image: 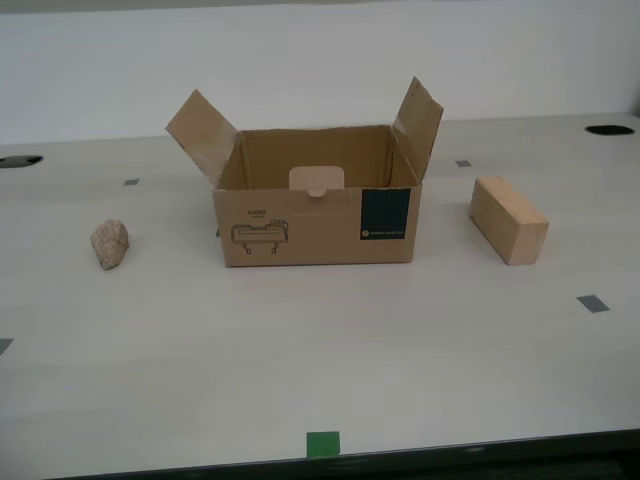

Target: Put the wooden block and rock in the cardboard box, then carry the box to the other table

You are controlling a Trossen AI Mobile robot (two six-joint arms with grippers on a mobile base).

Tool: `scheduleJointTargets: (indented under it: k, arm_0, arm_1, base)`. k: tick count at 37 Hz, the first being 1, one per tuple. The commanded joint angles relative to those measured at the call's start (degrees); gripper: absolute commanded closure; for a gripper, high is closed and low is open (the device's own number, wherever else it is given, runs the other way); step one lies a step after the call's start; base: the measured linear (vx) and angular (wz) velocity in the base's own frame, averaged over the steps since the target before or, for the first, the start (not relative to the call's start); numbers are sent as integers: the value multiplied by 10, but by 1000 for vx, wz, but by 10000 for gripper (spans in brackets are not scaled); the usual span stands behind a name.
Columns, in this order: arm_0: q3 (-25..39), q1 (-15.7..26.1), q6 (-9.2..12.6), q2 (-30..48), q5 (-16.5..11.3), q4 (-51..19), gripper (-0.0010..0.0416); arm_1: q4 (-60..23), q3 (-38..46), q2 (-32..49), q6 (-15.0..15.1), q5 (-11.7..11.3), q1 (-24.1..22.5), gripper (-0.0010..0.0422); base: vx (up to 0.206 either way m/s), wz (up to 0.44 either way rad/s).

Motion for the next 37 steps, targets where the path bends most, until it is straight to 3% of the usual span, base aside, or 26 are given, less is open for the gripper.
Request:
scheduleJointTargets:
  k: [1, 13, 25, 37]
  arm_0:
    - [0, 4, 4, 0, -2, -1, 16]
    - [0, 7, 8, 0, -1, 0, 16]
    - [0, 9, 10, 0, -1, -4, 17]
    - [0, 9, 10, 0, -1, -26, 16]
  arm_1:
    - [-2, 0, 0, 3, -1, 0, 16]
    - [-5, 0, 8, 2, -1, 0, 16]
    - [0, 0, 89, 14, -1, -1, 16]
    - [-25, -1, 91, 13, -1, -1, 16]
  base:
    - [0, 0]
    - [0, 0]
    - [0, 0]
    - [0, 0]
